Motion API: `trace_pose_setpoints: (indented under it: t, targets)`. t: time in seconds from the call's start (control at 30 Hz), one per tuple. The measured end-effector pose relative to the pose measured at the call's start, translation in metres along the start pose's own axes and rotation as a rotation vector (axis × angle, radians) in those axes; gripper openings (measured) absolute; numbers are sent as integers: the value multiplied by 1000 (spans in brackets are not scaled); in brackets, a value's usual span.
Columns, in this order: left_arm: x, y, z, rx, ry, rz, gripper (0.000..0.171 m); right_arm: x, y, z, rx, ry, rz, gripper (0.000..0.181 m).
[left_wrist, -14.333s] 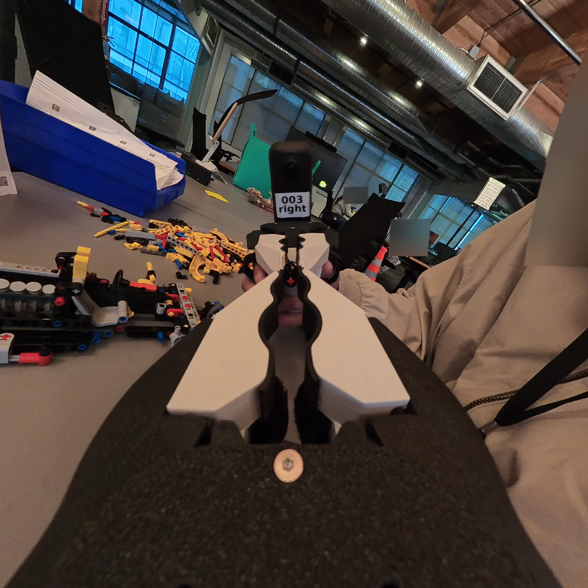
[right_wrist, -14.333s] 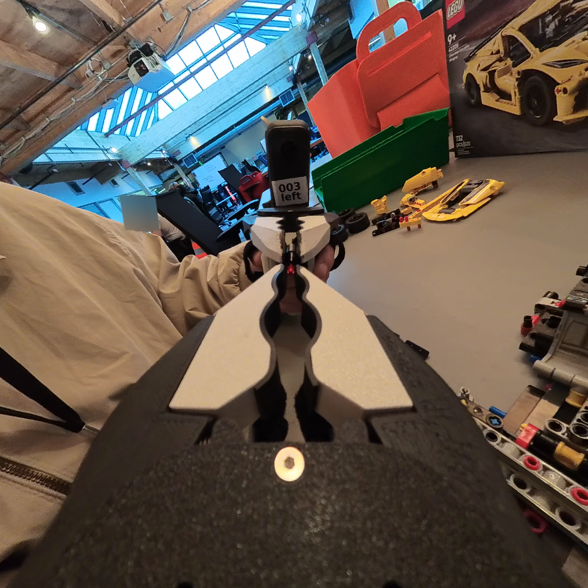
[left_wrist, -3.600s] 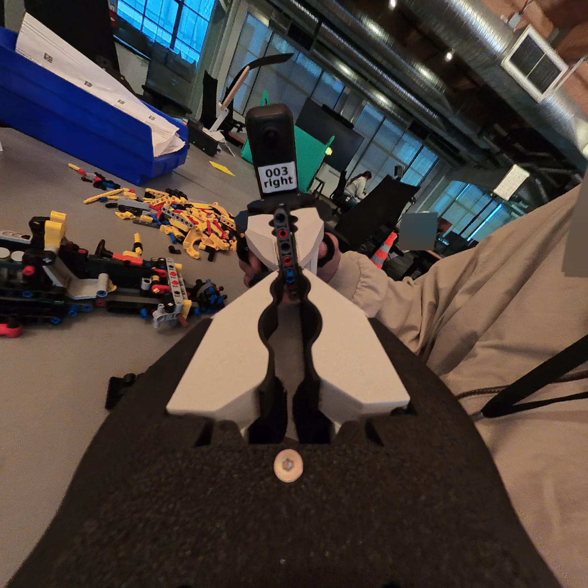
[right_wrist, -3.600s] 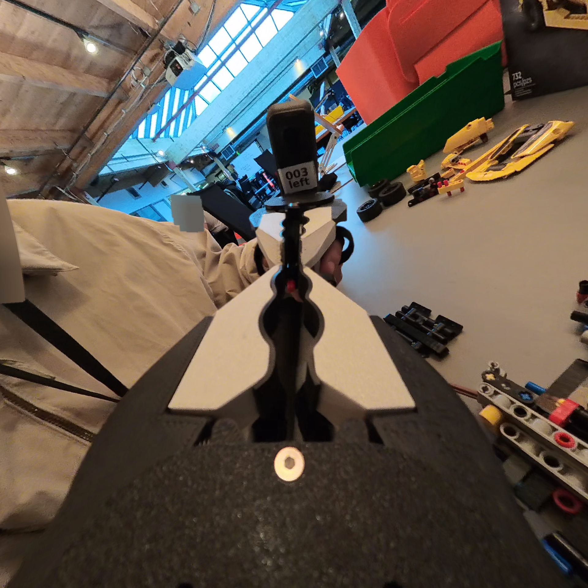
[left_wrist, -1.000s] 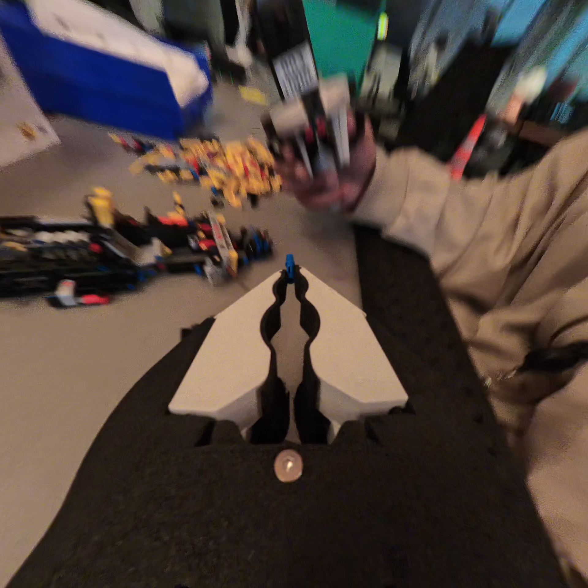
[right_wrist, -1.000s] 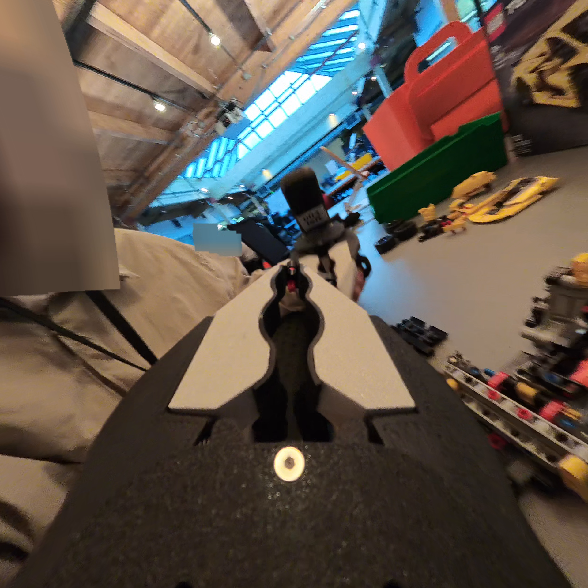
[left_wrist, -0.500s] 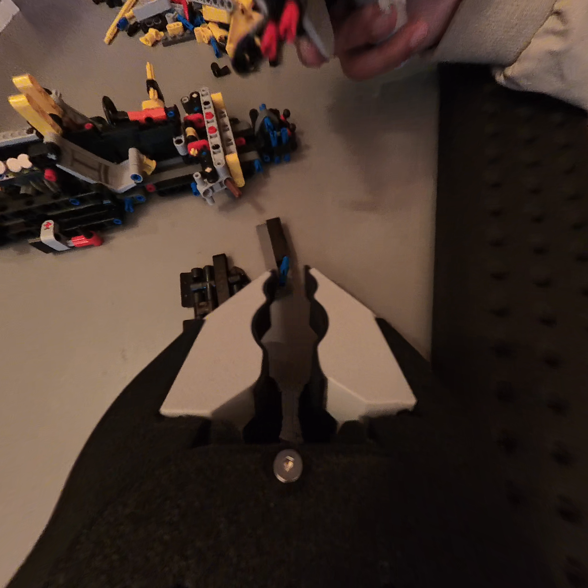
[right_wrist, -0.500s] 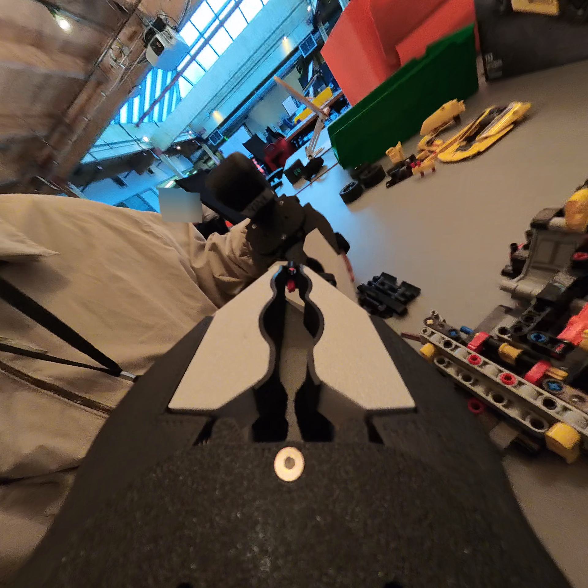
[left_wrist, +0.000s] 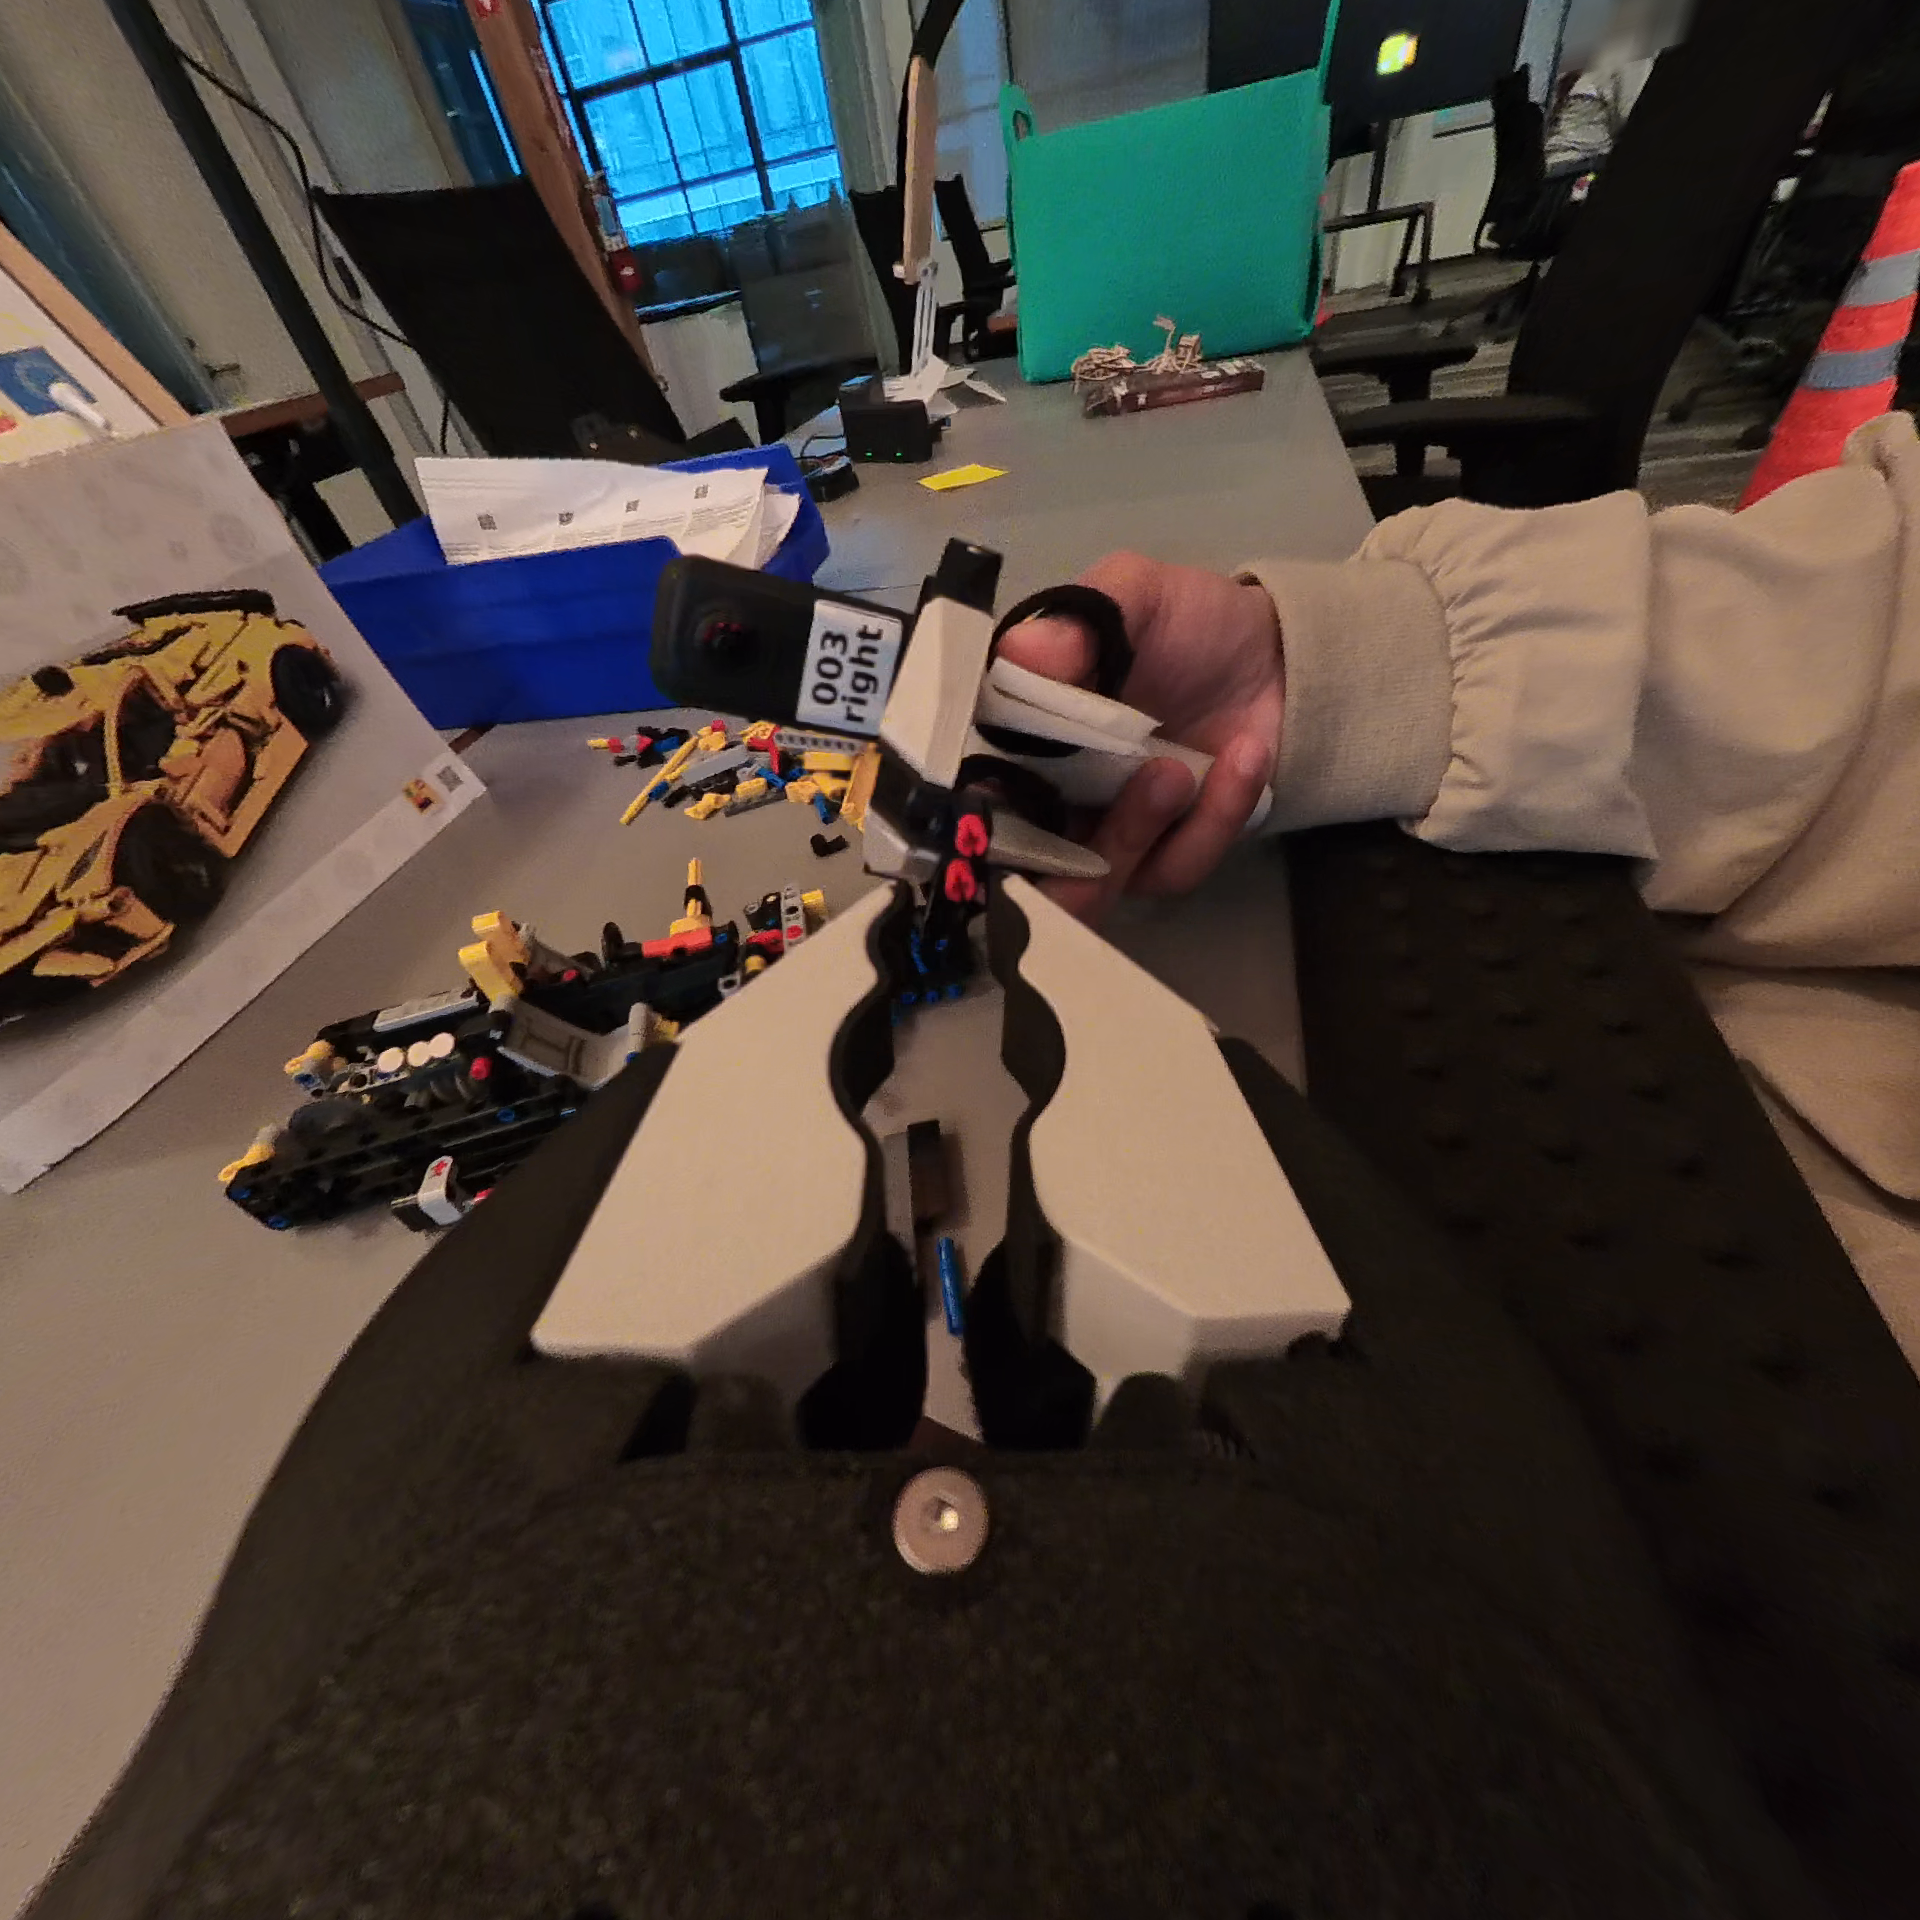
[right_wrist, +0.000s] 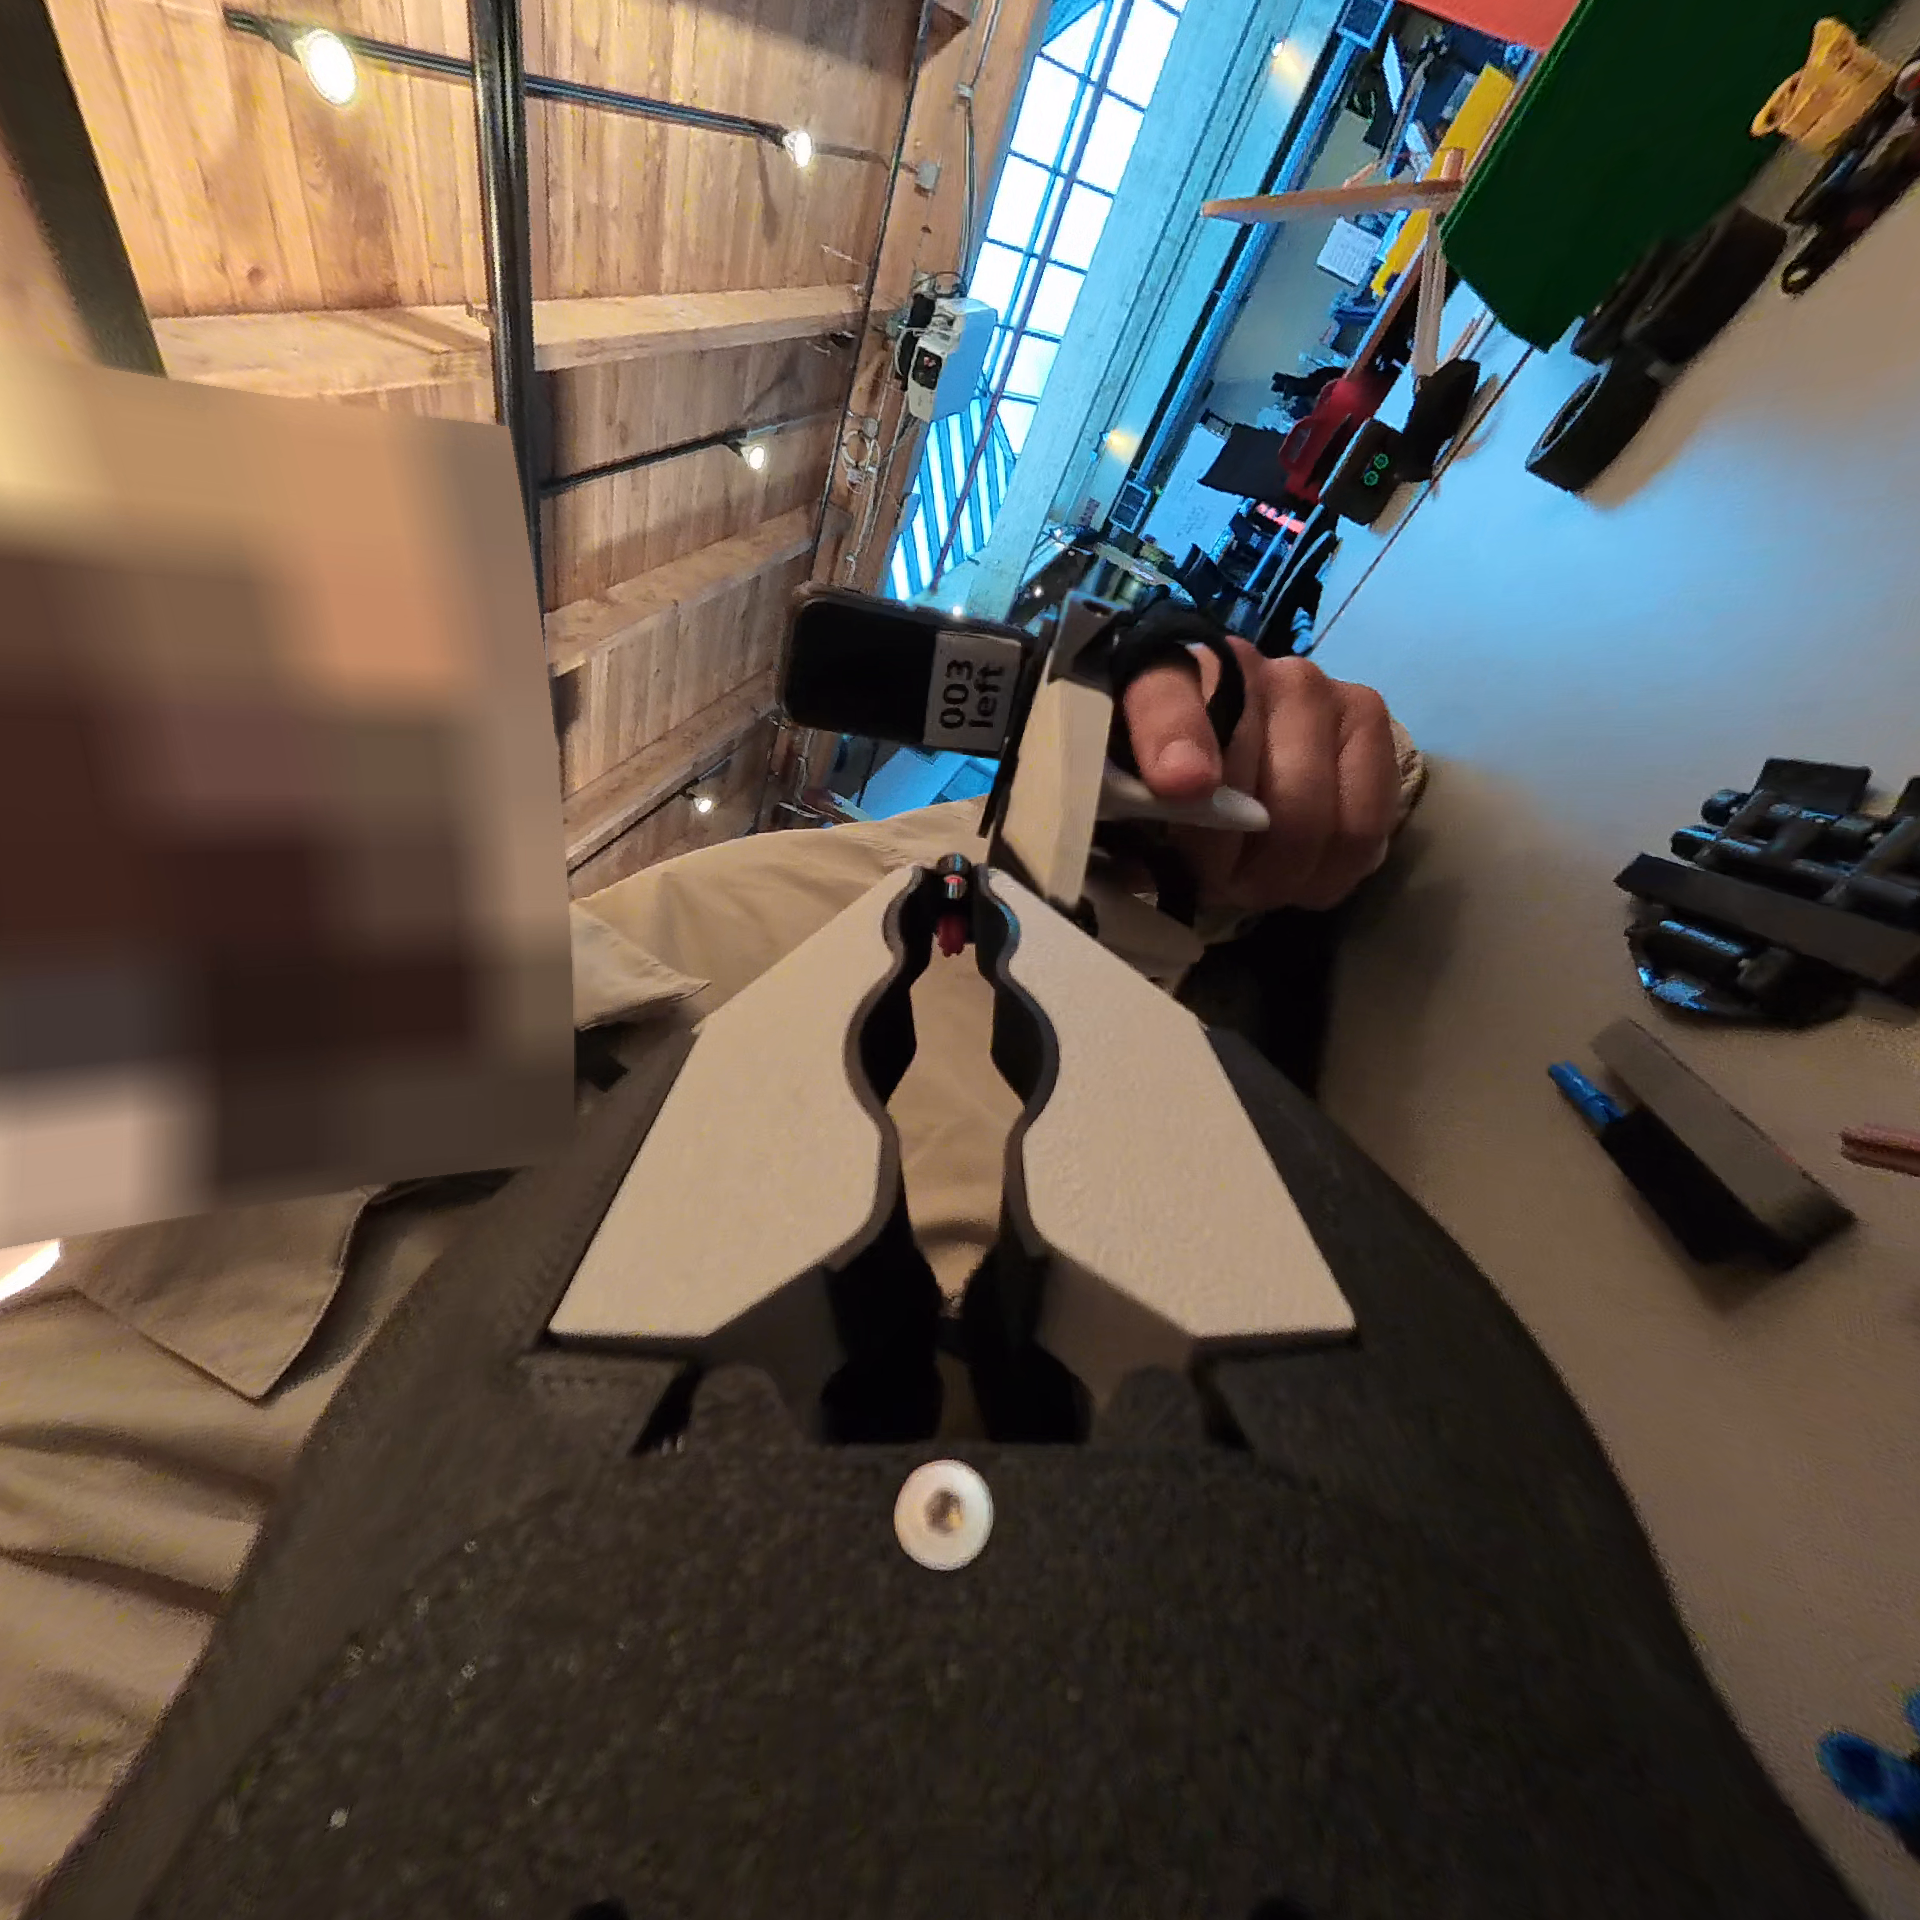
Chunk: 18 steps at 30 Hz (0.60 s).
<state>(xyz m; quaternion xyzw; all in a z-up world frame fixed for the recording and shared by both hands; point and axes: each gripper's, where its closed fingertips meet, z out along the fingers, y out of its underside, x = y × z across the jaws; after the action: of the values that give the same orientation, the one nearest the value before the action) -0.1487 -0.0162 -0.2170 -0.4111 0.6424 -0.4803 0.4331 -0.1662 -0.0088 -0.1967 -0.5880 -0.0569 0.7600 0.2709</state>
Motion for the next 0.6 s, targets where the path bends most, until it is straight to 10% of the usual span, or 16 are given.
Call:
trace_pose_setpoints:
  t: [0.13, 0.37, 0.6]
  targets:
    - [1, 0, 1, -10, -3, 21, 7, 2, -2, -1, 13, 15, -11, 6]
    - [-8, -6, -8, 63, 164, -386, 7, 7, -16, -9, 79, 106, -139, 15]
    - [-37, 27, -1, -121, -127, -155, 7, 29, -27, -8, 41, 535, -660, 30]
